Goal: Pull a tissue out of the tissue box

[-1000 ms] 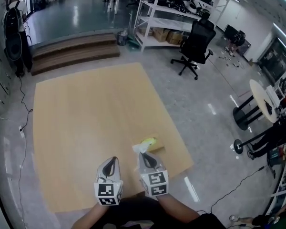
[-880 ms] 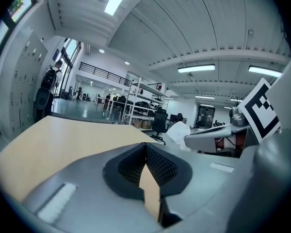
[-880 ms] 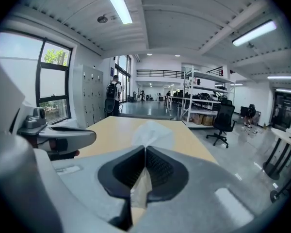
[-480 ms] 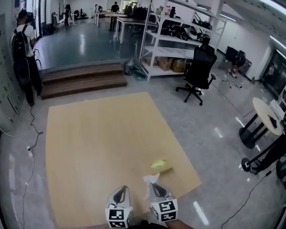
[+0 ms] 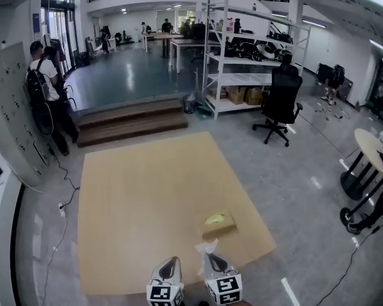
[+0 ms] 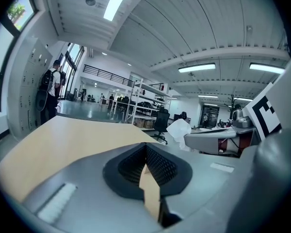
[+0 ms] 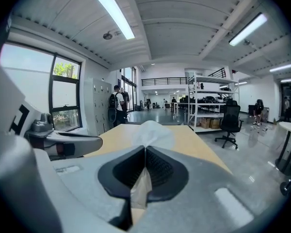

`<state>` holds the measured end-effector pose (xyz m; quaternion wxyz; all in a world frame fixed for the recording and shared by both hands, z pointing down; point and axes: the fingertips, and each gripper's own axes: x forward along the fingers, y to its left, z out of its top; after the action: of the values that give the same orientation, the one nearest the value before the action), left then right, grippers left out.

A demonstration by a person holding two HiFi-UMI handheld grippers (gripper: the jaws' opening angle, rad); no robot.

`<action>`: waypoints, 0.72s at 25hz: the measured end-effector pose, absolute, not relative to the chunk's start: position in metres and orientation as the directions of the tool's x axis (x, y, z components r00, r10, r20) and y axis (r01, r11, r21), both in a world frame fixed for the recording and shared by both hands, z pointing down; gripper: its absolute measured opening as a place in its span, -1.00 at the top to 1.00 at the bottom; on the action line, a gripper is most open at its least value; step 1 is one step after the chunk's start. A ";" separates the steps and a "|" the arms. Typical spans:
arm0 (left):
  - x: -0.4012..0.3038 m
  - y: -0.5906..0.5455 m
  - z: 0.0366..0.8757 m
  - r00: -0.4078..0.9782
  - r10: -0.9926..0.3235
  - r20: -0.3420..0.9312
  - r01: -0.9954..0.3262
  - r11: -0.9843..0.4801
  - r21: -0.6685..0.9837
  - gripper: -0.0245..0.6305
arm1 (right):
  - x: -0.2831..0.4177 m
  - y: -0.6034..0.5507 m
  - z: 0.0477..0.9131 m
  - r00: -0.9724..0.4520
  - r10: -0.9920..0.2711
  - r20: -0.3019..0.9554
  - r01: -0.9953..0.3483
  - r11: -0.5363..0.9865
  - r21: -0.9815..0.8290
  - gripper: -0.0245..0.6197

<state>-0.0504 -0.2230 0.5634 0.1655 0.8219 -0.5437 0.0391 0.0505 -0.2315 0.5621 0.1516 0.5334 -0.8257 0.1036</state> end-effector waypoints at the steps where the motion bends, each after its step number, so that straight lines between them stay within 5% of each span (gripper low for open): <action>1: -0.049 -0.218 0.564 0.398 -0.884 0.247 -0.910 -0.346 0.227 0.87 | 0.051 -0.227 0.563 -0.397 -0.847 0.354 -0.908 0.420 -0.013 0.92; 18: -0.068 -0.153 0.556 0.262 -0.928 0.263 -0.962 -0.229 0.151 0.87 | 0.033 -0.173 0.559 -0.515 -0.801 0.304 -0.848 0.527 -0.046 0.92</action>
<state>-0.0680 -0.1534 0.5563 0.1419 0.7817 -0.6045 0.0585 0.0328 -0.1730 0.5587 0.1236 0.4768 -0.8651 0.0949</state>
